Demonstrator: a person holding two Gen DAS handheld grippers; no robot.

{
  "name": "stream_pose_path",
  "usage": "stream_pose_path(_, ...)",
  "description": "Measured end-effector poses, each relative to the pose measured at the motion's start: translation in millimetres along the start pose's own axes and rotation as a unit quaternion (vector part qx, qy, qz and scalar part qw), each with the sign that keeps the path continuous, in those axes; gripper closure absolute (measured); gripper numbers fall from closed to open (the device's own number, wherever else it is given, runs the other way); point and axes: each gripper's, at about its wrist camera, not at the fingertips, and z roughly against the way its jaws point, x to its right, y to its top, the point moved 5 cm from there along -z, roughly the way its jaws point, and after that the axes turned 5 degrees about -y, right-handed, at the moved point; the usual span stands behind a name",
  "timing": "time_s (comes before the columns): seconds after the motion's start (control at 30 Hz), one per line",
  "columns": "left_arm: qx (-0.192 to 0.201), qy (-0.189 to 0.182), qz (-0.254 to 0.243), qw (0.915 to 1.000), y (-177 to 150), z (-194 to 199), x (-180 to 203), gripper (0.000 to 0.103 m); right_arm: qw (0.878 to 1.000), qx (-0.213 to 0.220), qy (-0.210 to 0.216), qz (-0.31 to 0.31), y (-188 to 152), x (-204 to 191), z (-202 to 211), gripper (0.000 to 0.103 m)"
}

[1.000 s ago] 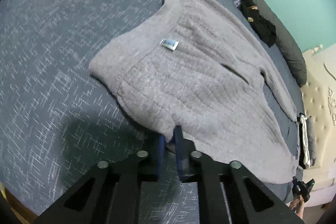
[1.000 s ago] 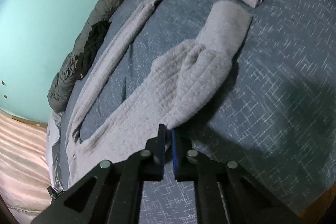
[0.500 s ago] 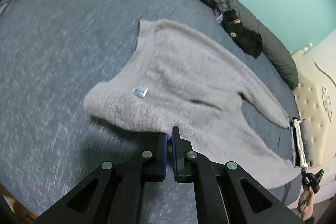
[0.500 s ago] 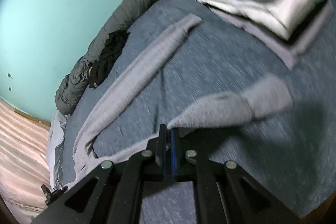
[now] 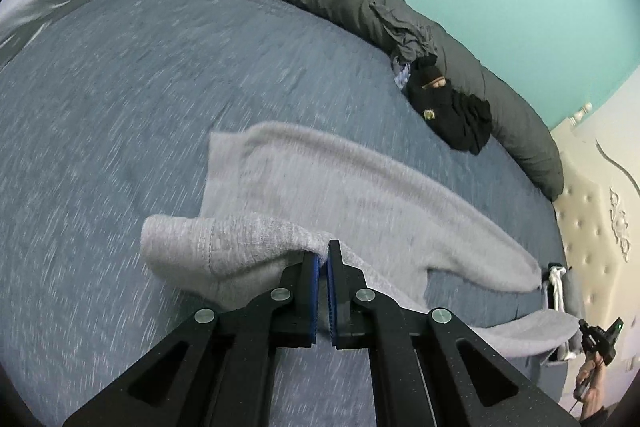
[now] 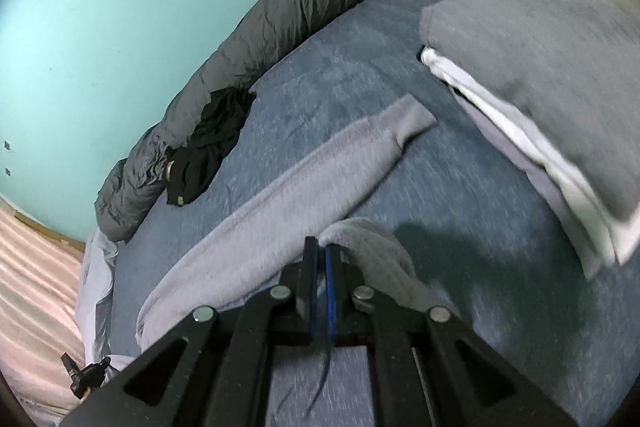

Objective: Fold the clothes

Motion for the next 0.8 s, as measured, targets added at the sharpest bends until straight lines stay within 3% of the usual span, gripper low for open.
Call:
stream_pose_path(0.27,-0.006,0.002,0.013,0.9999,59.3,-47.0,6.0,0.1,0.999,-0.016,-0.04,0.012,51.6,-25.1,-54.3,0.1)
stream_pose_path(0.53,-0.011,0.022,-0.009,0.9997,113.7,-95.0,19.2,0.1,0.994,-0.029,-0.095,0.042,97.3,-49.2,-115.8,0.1)
stream_pose_path(0.73,-0.032,0.037,-0.006,0.9988,133.4,-146.5,17.7,0.1,0.986,-0.053,-0.151,0.045,119.4,-53.1,-172.1,0.099)
stream_pose_path(0.8,-0.037,0.051,-0.009,0.9979,136.0,-166.8,15.8,0.099,0.984,-0.058,-0.159,0.051,124.1,-53.8,-191.4,0.093)
